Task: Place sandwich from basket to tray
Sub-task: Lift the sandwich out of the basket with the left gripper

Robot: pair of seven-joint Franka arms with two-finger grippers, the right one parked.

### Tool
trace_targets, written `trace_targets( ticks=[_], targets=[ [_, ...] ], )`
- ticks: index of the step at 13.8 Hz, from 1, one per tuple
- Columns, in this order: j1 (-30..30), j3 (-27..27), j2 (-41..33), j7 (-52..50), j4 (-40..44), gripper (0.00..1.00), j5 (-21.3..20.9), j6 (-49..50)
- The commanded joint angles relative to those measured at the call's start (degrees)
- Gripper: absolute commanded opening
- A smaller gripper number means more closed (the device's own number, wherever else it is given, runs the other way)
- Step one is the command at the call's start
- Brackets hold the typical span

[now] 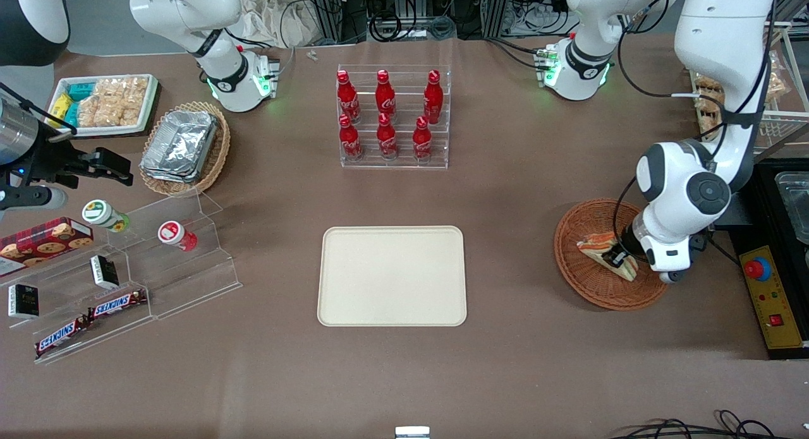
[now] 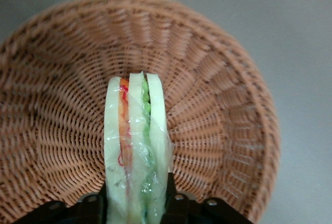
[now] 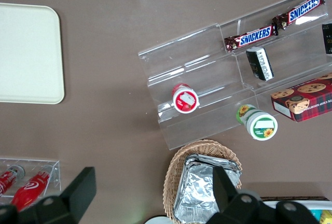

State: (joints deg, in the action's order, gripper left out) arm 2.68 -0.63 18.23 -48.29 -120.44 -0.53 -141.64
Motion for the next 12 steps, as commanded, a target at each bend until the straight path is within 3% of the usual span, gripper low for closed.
trace_targets(
  ticks=[1, 4, 6, 9, 12],
  targets=[
    [-0.3, 0.1, -8.5, 8.1, 1.4, 0.00, -0.7, 12.0],
    [0.6, 1.0, -12.2, 17.9, 6.1, 0.00, 0.4, 23.7],
    [2.1, 5.7, -11.6, 19.4, 10.8, 0.00, 0.3, 29.8],
    [2.2, 14.8, -9.4, 22.0, 13.2, 0.00, 0.2, 29.8],
    [2.3, 21.9, -3.6, 21.2, 15.2, 0.00, 0.0, 23.2]
  ],
)
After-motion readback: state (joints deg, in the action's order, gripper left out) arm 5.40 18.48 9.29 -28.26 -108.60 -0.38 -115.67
